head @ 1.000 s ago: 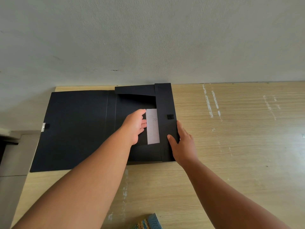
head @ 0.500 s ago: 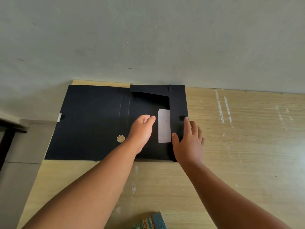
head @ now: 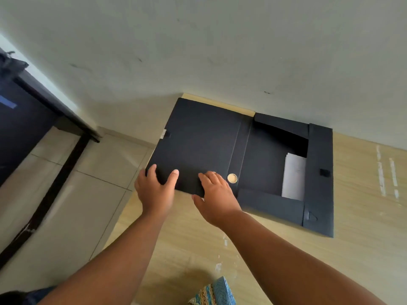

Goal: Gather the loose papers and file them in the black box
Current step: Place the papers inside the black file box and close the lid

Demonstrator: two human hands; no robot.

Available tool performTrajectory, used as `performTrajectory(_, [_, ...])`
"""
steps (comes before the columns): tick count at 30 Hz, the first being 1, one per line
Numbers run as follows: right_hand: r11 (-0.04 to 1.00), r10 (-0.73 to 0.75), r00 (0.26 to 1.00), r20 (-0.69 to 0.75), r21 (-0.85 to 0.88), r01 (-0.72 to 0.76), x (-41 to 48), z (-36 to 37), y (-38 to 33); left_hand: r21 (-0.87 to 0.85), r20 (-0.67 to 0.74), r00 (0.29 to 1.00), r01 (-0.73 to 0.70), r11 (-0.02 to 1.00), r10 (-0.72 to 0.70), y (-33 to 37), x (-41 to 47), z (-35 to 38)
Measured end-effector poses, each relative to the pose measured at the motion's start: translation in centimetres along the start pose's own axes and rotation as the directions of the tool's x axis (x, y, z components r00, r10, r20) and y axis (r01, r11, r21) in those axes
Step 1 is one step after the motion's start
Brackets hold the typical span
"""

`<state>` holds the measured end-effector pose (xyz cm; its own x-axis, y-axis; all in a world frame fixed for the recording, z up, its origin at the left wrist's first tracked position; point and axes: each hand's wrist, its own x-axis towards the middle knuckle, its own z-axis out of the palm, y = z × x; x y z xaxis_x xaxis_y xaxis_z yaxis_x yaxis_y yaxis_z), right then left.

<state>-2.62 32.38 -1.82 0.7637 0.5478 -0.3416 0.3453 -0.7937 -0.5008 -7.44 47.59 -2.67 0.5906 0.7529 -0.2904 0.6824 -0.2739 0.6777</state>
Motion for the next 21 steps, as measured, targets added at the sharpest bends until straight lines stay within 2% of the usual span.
performTrajectory(5, [0.992, 0.105, 0.994, 0.019, 0.074, -0.106, 0.9, 1.4, -0.3, -0.072, 0.076, 0.997, 0.031, 0.997, -0.025, -1.3, 2.6, -1.9])
performTrajectory(12, [0.992, 0.126, 0.992, -0.005, 0.005, -0.126, 0.6, 1.6, -0.5, -0.138, 0.090, 0.995, -0.029, 0.990, 0.042, -1.4, 2.7, -1.7])
performTrajectory(18, [0.983, 0.119, 0.993, -0.014, -0.139, -0.120, 0.4, 1.3, -0.5, 0.087, 0.121, 0.991, -0.075, 0.993, 0.064, -1.2, 4.3, -2.0])
performTrajectory(21, [0.975, 0.100, 0.995, -0.020, -0.198, -0.102, 0.6, 1.1, -0.4, 0.169, 0.180, 0.984, -0.051, 0.984, 0.020, -0.6, 5.9, -2.0])
